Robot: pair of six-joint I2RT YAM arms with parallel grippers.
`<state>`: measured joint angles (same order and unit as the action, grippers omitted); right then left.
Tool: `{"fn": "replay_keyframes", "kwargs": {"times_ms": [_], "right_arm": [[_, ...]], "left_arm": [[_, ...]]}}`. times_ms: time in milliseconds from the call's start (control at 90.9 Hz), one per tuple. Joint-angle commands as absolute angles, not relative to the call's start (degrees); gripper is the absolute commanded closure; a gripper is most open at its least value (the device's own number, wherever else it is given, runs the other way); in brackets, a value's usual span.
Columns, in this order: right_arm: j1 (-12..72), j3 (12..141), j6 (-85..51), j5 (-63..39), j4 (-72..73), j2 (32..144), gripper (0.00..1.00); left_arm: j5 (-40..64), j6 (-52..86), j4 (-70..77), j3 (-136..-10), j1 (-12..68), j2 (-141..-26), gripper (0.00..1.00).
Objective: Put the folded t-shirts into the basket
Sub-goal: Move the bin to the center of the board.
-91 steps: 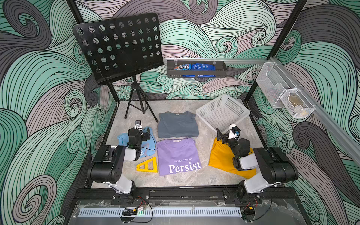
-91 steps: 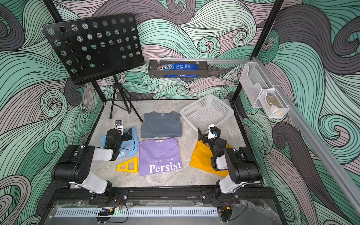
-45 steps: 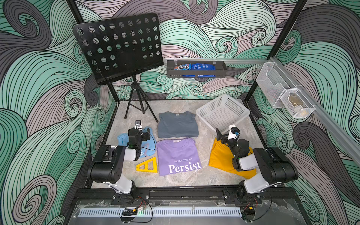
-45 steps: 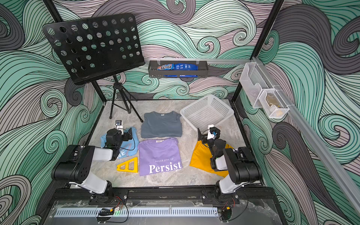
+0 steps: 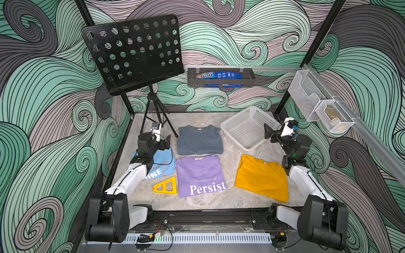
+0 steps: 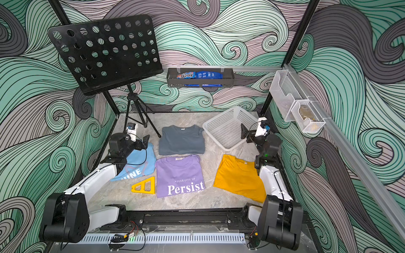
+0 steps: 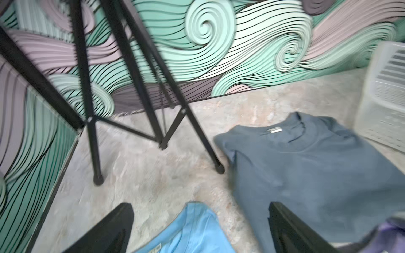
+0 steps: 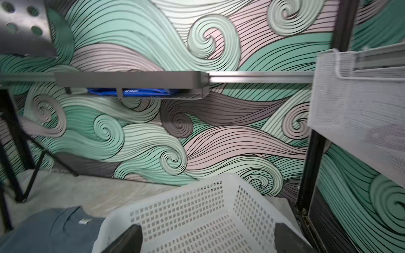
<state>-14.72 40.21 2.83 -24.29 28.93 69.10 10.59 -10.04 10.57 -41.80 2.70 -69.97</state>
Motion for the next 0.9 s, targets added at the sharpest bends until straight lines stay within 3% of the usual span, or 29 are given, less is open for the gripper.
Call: {"fn": "replay_keyframes", "kwargs": {"times_ms": [0, 121, 352, 726, 891], "right_arm": [[-7.93, 46.96, 17.58, -28.96, 6.60, 74.70, 0.03], [3.44, 53.86, 23.96, -18.66, -3.27, 82.18, 0.07], [10.92, 61.66, 25.98, -11.95, -10.57, 94.35, 0.20], [14.79, 69.57, 6.59, -13.02, -12.41, 104.59, 0.60], [17.05, 75.82, -7.05, -11.57, -13.05, 109.61, 0.69]], "left_arm": [[26.62, -20.15, -14.92, -48.73, 3.32, -71.03, 0.01], [27.42, -21.99, -23.42, -54.12, 5.24, -73.42, 0.02], [26.82, -19.93, -26.31, -56.11, 6.78, -75.97, 0.02], [23.22, -21.50, -27.22, -55.47, 9.00, -78.51, 0.02], [19.55, -24.11, -32.51, -57.51, 10.54, -80.02, 0.03]]}}
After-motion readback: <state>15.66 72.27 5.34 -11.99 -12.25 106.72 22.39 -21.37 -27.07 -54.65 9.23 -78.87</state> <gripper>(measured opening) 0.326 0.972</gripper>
